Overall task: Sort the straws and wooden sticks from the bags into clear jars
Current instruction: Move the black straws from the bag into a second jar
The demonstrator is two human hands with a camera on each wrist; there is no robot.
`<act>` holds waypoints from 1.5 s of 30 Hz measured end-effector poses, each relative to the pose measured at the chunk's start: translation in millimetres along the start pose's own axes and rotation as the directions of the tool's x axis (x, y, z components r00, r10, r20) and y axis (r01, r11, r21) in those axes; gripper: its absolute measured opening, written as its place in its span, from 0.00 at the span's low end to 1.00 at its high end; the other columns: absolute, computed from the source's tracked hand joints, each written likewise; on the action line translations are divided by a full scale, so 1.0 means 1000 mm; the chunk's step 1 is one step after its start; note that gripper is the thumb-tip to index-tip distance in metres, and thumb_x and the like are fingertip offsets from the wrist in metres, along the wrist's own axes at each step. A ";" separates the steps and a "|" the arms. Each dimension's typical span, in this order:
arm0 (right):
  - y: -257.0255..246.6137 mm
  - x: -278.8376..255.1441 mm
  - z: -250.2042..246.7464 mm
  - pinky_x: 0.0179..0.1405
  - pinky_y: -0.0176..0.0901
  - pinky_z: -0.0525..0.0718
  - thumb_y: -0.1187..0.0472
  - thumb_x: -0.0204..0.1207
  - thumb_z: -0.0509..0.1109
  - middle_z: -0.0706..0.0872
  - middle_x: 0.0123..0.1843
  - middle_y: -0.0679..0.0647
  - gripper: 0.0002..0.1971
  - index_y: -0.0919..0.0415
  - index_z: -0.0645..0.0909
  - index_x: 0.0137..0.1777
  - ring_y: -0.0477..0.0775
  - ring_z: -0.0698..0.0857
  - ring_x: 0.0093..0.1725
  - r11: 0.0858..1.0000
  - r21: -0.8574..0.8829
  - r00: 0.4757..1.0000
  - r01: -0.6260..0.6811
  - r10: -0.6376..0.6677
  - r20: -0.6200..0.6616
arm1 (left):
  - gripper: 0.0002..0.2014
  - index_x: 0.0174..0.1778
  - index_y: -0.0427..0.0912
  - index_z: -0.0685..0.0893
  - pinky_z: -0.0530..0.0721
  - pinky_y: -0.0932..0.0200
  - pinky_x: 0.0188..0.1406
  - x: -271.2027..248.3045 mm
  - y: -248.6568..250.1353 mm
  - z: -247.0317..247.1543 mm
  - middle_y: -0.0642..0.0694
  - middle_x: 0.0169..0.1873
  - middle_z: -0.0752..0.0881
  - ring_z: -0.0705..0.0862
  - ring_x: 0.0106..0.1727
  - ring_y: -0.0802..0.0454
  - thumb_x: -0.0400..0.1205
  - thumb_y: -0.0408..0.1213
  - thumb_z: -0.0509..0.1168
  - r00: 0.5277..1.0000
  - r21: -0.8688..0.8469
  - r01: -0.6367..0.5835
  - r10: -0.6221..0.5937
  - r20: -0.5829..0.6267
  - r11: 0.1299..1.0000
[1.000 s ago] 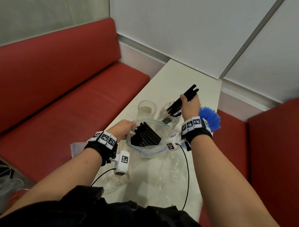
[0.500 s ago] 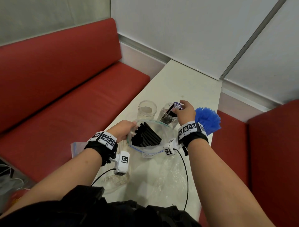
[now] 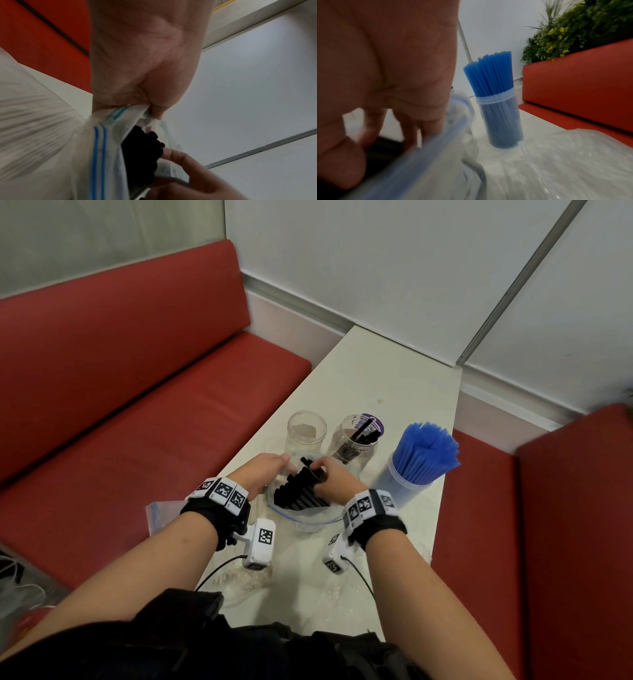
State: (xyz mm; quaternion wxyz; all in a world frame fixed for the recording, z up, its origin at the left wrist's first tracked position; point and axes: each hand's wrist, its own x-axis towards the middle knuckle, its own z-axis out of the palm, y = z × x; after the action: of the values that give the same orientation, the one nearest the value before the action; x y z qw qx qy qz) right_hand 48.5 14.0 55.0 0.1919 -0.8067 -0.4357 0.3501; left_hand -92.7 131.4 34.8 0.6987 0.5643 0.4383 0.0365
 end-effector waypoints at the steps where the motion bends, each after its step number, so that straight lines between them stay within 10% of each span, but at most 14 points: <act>1: 0.004 -0.001 0.010 0.57 0.35 0.76 0.70 0.74 0.74 0.80 0.59 0.57 0.27 0.61 0.71 0.71 0.58 0.82 0.58 0.999 -0.051 0.997 0.013 -0.017 -0.078 | 0.20 0.44 0.43 0.86 0.79 0.46 0.62 -0.001 0.000 0.000 0.41 0.54 0.87 0.83 0.52 0.43 0.90 0.50 0.54 1.000 0.004 0.004 -0.004 0.008 1.000; 6: 0.016 -0.003 0.043 0.65 0.54 0.81 0.78 0.72 0.71 0.77 0.63 0.60 0.35 0.64 0.61 0.77 0.64 0.83 0.63 0.987 0.152 0.966 0.055 -0.015 -0.257 | 0.19 0.41 0.45 0.81 0.76 0.48 0.66 -0.003 -0.002 0.001 0.47 0.56 0.88 0.83 0.61 0.46 0.84 0.58 0.61 0.995 -0.033 -0.027 0.030 0.095 0.999; 10: 0.022 0.000 0.052 0.60 0.38 0.75 0.76 0.73 0.73 0.86 0.67 0.60 0.32 0.61 0.74 0.78 0.60 0.84 0.66 0.995 0.081 0.977 0.050 -0.032 -0.209 | 0.19 0.64 0.48 0.78 0.86 0.56 0.55 -0.003 -0.007 0.007 0.46 0.57 0.89 0.88 0.56 0.52 0.82 0.52 0.69 0.989 -0.086 -0.110 0.117 0.085 0.990; 16: 0.029 0.001 0.055 0.48 0.38 0.71 0.71 0.80 0.69 0.89 0.59 0.61 0.14 0.64 0.85 0.63 0.60 0.85 0.59 0.997 0.078 0.954 0.028 -0.003 -0.300 | 0.12 0.52 0.44 0.87 0.78 0.60 0.43 0.003 -0.003 0.006 0.50 0.44 0.93 0.85 0.47 0.54 0.88 0.38 0.57 0.980 0.111 -0.189 0.194 -0.034 0.976; 23: 0.028 -0.011 0.058 0.58 0.33 0.75 0.73 0.77 0.68 0.89 0.62 0.50 0.23 0.54 0.84 0.70 0.46 0.84 0.58 0.977 0.136 0.932 0.166 -0.111 -0.344 | 0.09 0.53 0.29 0.83 0.87 0.59 0.27 0.001 0.000 0.007 0.26 0.51 0.87 0.90 0.37 0.42 0.87 0.30 0.60 0.984 -0.182 -0.157 0.138 -0.113 0.971; 28: 0.028 -0.010 0.052 0.45 0.27 0.74 0.68 0.78 0.71 0.90 0.48 0.52 0.08 0.62 0.88 0.54 0.51 0.84 0.48 0.962 0.201 0.920 0.184 -0.096 -0.381 | 0.20 0.62 0.45 0.84 0.80 0.36 0.65 -0.002 0.002 0.002 0.42 0.62 0.87 0.86 0.60 0.40 0.86 0.55 0.59 0.996 -0.037 0.088 -0.088 0.001 0.995; 31: 0.020 -0.008 0.048 0.49 0.40 0.75 0.65 0.82 0.71 0.88 0.49 0.56 0.05 0.65 0.83 0.55 0.56 0.83 0.50 0.956 0.196 0.920 0.217 -0.132 -0.370 | 0.31 0.74 0.52 0.76 0.66 0.22 0.70 -0.002 0.005 -0.001 0.43 0.72 0.78 0.72 0.76 0.31 0.83 0.68 0.51 0.971 0.052 0.211 -0.215 0.105 0.976; 37: 0.017 -0.007 0.056 0.65 0.39 0.76 0.71 0.81 0.69 0.88 0.65 0.56 0.22 0.55 0.80 0.73 0.54 0.84 0.64 0.966 0.211 0.973 0.148 -0.104 -0.208 | 0.28 0.68 0.45 0.80 0.88 0.48 0.47 -0.002 0.005 0.000 0.42 0.57 0.88 0.89 0.50 0.43 0.87 0.62 0.50 0.981 -0.056 0.115 -0.105 0.161 0.992; 45: 0.020 0.000 0.056 0.58 0.48 0.80 0.67 0.77 0.73 0.86 0.51 0.52 0.08 0.57 0.83 0.54 0.56 0.84 0.53 0.989 0.027 0.970 0.148 -0.140 -0.197 | 0.27 0.61 0.33 0.82 0.90 0.50 0.46 0.001 -0.007 -0.010 0.39 0.41 0.91 0.91 0.41 0.45 0.81 0.56 0.67 0.997 -0.071 0.020 -0.014 0.075 0.997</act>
State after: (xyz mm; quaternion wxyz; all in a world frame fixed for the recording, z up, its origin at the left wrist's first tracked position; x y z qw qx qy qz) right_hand 18.5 3.6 4.4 0.2752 -0.7992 -0.4648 0.2637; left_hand -102.1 137.1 28.3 0.7346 0.5360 0.4153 0.0254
